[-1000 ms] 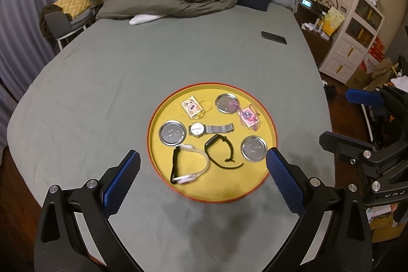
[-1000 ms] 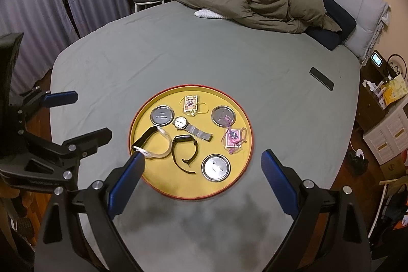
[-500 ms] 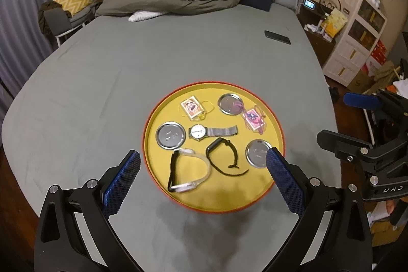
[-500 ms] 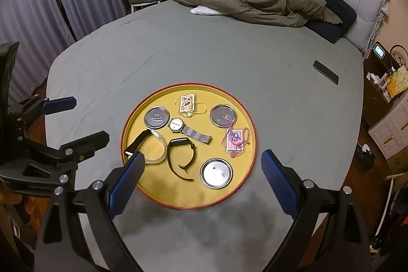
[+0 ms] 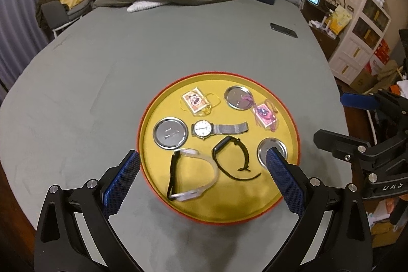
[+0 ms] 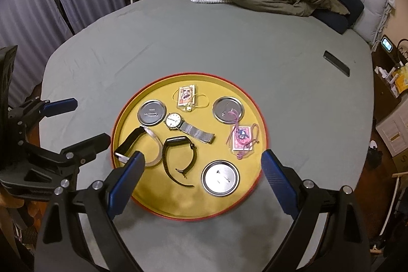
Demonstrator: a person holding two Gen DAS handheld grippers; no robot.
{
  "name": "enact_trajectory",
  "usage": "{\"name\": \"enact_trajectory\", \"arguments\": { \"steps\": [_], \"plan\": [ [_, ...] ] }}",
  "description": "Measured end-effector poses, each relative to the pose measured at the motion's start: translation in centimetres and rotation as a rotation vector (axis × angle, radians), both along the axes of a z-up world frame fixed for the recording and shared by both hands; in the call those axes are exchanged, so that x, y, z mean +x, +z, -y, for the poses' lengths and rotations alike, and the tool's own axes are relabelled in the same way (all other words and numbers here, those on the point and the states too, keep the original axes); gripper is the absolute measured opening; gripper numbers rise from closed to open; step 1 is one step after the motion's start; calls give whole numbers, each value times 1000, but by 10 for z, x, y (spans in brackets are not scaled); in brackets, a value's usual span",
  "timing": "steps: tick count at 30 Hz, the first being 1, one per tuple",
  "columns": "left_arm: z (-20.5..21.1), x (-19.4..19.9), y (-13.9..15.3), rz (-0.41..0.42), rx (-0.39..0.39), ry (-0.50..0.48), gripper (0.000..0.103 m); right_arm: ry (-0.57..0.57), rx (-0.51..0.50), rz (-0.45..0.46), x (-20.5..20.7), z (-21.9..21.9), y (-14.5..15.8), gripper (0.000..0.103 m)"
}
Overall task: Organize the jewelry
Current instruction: 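Move the right tool over the pink-cord card badge while the left tool approaches the silver mesh watch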
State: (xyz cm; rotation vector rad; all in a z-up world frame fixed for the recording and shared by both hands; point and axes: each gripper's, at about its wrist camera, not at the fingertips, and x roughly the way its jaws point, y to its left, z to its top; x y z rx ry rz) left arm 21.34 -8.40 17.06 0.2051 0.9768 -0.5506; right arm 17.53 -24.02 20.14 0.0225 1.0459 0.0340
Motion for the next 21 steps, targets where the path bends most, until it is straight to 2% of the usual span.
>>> {"name": "enact_trajectory", "arguments": {
  "steps": [14, 21],
  "plan": [
    [5, 47, -67, -83, -5, -9, 96, -23, 24, -89, 50, 15, -70, 88],
    [8, 71, -106, -124, 19, -12, 96, -54, 30, -141, 78, 30, -104, 88]
  ]
}}
